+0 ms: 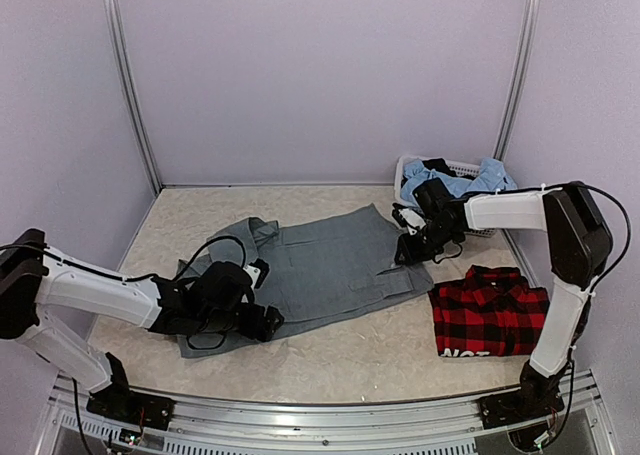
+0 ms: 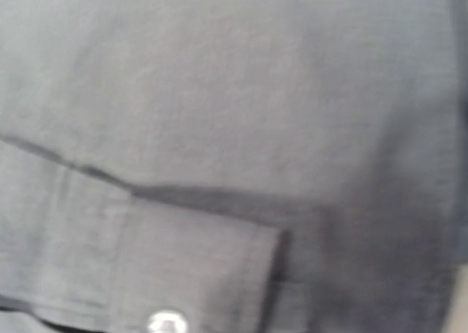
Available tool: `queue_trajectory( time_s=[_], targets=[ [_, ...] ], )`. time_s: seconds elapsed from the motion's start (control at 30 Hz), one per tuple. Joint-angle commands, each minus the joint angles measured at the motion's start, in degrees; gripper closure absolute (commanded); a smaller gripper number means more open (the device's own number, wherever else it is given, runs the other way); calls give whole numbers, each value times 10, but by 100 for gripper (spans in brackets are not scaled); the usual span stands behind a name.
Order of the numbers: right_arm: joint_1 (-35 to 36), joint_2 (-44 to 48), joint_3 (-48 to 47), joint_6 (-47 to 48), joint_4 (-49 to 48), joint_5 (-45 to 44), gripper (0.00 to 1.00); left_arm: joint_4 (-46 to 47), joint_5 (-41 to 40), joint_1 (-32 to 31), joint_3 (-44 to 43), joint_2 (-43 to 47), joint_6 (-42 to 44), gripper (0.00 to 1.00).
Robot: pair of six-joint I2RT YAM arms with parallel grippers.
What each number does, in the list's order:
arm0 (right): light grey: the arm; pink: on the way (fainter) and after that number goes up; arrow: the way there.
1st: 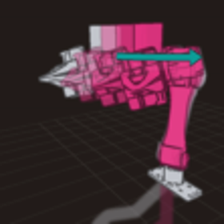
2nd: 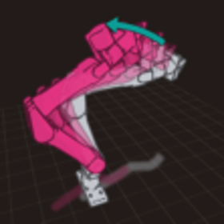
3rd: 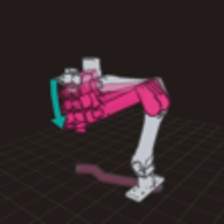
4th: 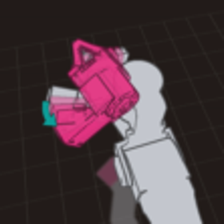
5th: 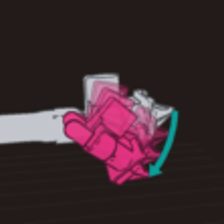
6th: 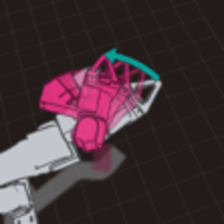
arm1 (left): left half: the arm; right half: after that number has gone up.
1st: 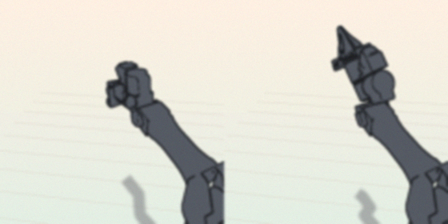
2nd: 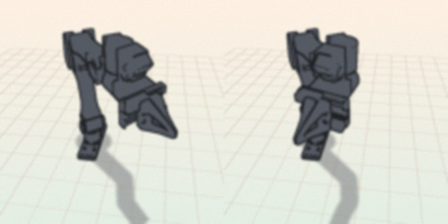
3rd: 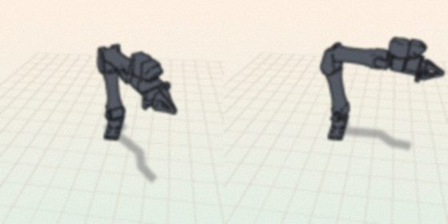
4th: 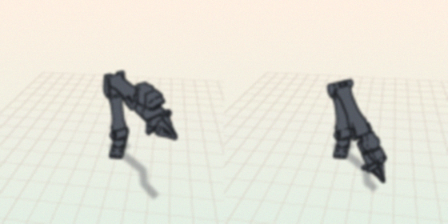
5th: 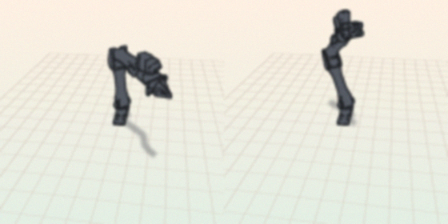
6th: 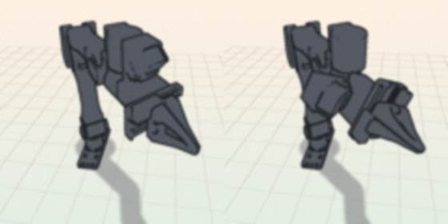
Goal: Fold and stack the long sleeve shirts
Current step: Fold the sleeve of the 1/3-folded shirt.
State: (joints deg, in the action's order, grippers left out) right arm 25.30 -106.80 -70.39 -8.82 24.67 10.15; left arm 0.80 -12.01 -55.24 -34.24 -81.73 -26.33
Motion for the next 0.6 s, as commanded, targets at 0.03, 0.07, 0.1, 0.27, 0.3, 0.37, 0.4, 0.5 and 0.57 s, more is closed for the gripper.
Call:
queue_trajectory(
  time_s=[0.03,0.07,0.1,0.27,0.3,0.37,0.4,0.5,0.57],
  targets=[
    [-7,35,7,-1,13,-76,61,-6,-59,-25,5,-43,-47,13],
    [-6,48,21,0,9,-77,58,-6,-64,-29,5,-49,-53,13],
    [-6,59,38,-2,2,-75,55,-6,-66,-32,6,-53,-57,12],
    [-6,76,98,-17,-18,-73,51,-20,-64,-35,11,-65,-73,12],
    [-6,74,105,-20,-24,-67,50,-25,-63,-34,11,-67,-75,12],
    [-6,67,118,-24,-39,-51,50,-32,-55,-32,11,-71,-80,12],
    [-6,63,122,-26,-44,-45,51,-37,-51,-31,10,-73,-81,12],
    [-6,52,130,-28,-53,-33,51,-51,-38,-26,9,-76,-86,11],
    [-6,53,141,-31,-58,-26,52,-54,-23,-24,9,-74,-86,11]
  ],
)
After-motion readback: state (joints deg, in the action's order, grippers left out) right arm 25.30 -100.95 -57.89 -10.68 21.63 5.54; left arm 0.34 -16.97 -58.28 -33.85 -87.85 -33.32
